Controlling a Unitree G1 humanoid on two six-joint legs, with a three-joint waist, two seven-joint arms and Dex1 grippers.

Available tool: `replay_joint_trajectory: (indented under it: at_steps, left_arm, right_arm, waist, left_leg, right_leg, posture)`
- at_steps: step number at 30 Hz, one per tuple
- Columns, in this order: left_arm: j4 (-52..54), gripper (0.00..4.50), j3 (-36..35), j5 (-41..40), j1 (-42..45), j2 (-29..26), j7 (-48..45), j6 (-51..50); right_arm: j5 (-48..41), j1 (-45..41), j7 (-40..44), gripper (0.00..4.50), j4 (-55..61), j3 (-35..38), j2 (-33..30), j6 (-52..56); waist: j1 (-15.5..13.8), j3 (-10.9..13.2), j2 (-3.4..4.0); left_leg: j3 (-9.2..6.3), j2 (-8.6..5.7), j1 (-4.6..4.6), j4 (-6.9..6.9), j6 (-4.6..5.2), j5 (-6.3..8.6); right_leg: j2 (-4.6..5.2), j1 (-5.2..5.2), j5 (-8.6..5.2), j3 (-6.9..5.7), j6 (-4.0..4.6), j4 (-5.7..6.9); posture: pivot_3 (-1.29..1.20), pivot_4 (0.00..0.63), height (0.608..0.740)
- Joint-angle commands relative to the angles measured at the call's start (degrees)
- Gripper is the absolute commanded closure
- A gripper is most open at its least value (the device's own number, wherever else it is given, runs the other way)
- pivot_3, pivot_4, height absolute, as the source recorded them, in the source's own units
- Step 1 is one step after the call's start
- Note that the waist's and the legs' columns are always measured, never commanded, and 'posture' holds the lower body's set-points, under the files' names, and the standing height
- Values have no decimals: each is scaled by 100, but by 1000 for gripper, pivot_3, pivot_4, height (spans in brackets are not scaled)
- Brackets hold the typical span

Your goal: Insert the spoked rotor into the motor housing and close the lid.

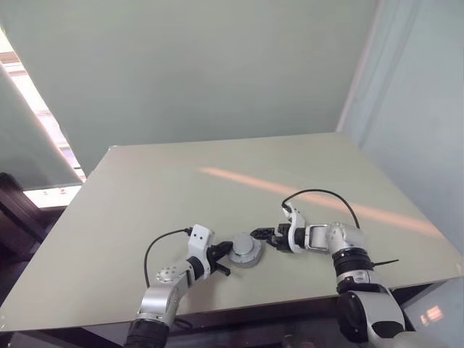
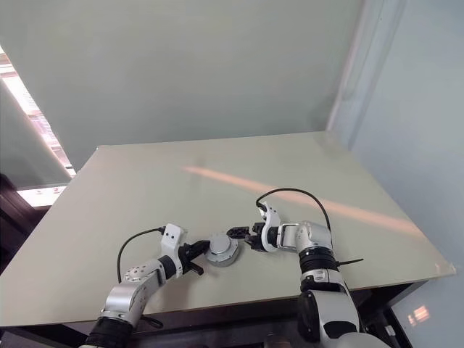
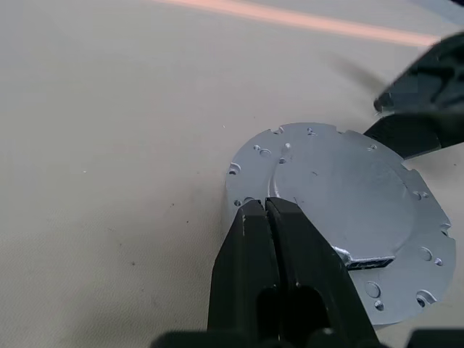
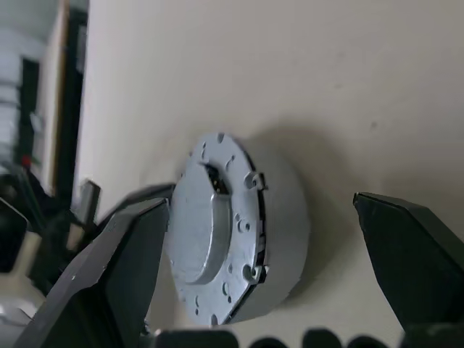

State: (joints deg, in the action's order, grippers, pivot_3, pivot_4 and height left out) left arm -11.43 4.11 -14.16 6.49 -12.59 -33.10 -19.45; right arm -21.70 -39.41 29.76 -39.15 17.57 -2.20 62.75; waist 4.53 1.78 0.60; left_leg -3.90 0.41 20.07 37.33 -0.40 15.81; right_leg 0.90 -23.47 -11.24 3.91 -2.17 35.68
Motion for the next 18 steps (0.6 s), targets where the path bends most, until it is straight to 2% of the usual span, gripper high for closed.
replay_joint_trajectory:
  at_steps: [1, 8, 18]
  left_arm:
    - [-166, 4500, 202, 140, -73, 11, -30, -173]
    - [-137, 4500, 200, 143, -94, -7, -37, -193]
    - [-75, 4500, 209, 147, -137, -24, -35, -204]
  right_arm:
    - [-277, -212, -178, 27, -252, 321, -91, -100]
    - [-302, -255, -462, 27, -809, 447, -251, -260]
    - [-583, -216, -139, 27, -883, 214, -77, 388]
  waist:
    - [1, 0, 0]
    - [13, 0, 1]
    - [21, 0, 1]
  left_leg:
    - [0, 0, 0, 0, 0, 0]
    - [1, 0, -6, 2, 1, 0]
    - [1, 0, -5, -3, 2, 0]
  right_leg:
    - [0, 0, 0, 0, 0, 0]
    - [-1, 8, 0, 2, 0, 0]
    - [-3, 5, 0, 4, 0, -1]
  posture:
    - [0, 0, 740]
    - [0, 0, 740]
    - [0, 0, 740]
